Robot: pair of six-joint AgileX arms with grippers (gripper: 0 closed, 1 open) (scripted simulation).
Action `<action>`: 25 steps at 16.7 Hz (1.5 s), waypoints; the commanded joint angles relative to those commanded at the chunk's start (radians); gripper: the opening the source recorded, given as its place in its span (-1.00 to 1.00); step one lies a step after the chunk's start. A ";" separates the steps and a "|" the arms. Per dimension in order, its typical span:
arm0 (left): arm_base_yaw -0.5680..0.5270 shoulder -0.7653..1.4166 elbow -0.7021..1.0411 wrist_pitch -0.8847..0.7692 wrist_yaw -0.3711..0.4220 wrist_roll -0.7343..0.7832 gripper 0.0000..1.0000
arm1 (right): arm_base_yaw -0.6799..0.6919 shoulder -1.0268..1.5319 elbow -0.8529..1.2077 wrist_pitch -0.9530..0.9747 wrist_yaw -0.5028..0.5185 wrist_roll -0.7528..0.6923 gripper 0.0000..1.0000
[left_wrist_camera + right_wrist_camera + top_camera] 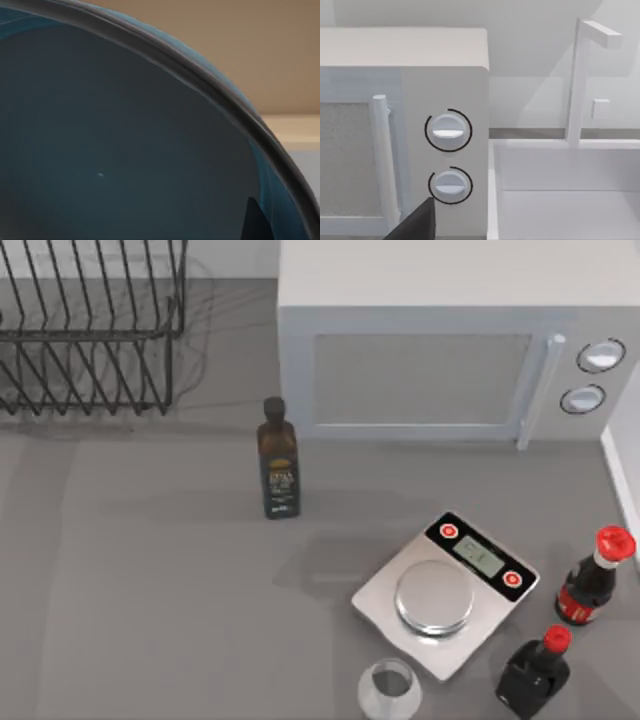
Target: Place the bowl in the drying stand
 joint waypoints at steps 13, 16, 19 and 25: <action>-0.031 0.525 -0.097 0.629 -0.086 0.002 -1.00 | 0.000 0.000 0.000 0.000 0.000 0.000 1.00; -0.049 0.653 -0.124 0.820 -0.095 0.001 -1.00 | 0.000 0.000 0.000 0.000 0.000 0.000 1.00; -0.069 0.762 -0.168 0.955 -0.110 0.001 -1.00 | 0.000 0.000 0.000 0.000 0.000 0.000 1.00; -0.089 0.800 -0.191 0.995 -0.108 0.001 -1.00 | 0.000 0.000 0.000 0.000 0.000 0.000 1.00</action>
